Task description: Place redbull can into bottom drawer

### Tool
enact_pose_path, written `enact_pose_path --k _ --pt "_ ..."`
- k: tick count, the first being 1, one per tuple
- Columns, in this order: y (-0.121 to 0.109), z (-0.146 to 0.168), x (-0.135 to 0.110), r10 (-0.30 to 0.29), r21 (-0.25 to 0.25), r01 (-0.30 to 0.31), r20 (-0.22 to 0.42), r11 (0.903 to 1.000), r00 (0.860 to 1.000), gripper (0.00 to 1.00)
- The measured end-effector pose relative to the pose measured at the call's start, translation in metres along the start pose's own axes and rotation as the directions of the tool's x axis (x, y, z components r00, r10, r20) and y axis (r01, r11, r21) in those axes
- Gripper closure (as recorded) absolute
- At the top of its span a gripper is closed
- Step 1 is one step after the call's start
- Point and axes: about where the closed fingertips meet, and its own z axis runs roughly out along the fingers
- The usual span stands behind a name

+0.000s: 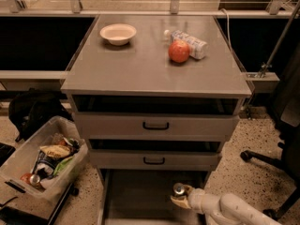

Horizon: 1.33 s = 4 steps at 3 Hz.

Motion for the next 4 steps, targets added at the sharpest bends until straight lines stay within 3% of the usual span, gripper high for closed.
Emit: enact_pose_path --k 1,2,3,4 --pt "-0.002 0.021 0.046 0.084 -0.002 -0.084 -0.035 0.9964 0.996 1.0" --pt "-0.003 0.042 0.088 0.16 -0.007 -0.16 -0.068 0.987 0.985 1.0" --pt "-0.003 0.042 0.09 0.162 -0.007 -0.162 -0.069 0.9867 0.984 1.0" --pt "-0.003 0.042 0.09 0.162 -0.007 -0.162 -0.069 0.9867 0.984 0.81"
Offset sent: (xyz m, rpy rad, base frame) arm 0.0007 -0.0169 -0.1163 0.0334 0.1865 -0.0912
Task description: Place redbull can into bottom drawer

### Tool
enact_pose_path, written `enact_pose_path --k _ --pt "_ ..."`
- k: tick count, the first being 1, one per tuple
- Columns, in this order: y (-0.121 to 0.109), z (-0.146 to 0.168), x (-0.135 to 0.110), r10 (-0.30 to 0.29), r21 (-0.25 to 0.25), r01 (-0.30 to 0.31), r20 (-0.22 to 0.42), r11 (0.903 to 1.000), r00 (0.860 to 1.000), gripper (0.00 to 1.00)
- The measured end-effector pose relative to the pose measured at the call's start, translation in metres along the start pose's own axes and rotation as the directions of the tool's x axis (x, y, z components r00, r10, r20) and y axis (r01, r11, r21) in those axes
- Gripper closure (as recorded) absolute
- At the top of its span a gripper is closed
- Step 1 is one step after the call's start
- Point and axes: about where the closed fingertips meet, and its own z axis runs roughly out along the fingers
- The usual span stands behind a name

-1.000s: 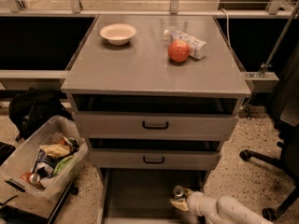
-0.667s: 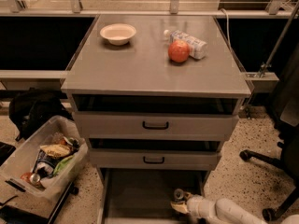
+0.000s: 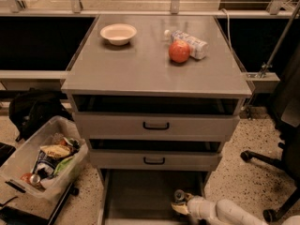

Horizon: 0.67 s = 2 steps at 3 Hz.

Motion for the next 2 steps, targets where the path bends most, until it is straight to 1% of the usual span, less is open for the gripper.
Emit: enact_pose_path --k 2 --pt "0.0 0.0 0.0 0.0 0.0 0.0 0.0 1.0 1.0 0.35"
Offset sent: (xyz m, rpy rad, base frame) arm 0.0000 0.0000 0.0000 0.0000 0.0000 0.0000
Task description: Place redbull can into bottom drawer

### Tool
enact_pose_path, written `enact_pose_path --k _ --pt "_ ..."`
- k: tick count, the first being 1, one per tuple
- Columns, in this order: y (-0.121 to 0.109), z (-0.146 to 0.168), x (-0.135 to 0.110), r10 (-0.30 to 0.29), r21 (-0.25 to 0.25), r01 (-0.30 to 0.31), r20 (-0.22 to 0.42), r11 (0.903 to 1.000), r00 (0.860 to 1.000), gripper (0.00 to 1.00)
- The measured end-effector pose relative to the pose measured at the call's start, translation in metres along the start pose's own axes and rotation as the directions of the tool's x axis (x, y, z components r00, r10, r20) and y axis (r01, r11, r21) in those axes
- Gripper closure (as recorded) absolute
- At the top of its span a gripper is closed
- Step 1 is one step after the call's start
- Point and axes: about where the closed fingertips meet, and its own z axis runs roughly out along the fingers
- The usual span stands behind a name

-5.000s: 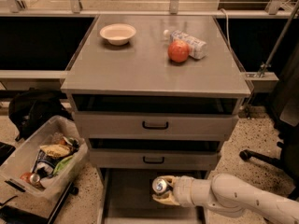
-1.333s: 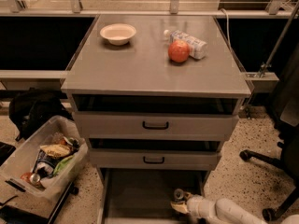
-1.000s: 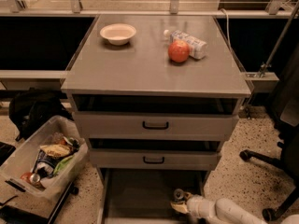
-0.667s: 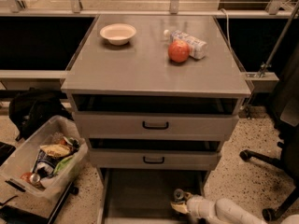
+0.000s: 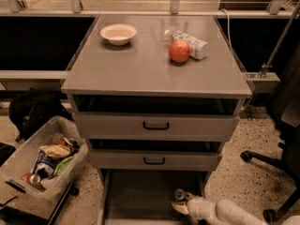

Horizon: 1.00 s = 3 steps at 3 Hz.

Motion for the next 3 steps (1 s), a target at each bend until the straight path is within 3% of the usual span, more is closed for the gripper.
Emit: enact_pose_path --k 1,2,3 --pt "0.0001 0.0001 0.0 0.0 0.0 0.0 0.0 1.0 1.0 0.12" --pt "0.0001 0.0001 0.0 0.0 0.0 0.0 0.0 1.0 1.0 0.0" --pt "0.0001 0.0001 0.0 0.0 0.0 0.0 0.0 1.0 1.0 0.0"
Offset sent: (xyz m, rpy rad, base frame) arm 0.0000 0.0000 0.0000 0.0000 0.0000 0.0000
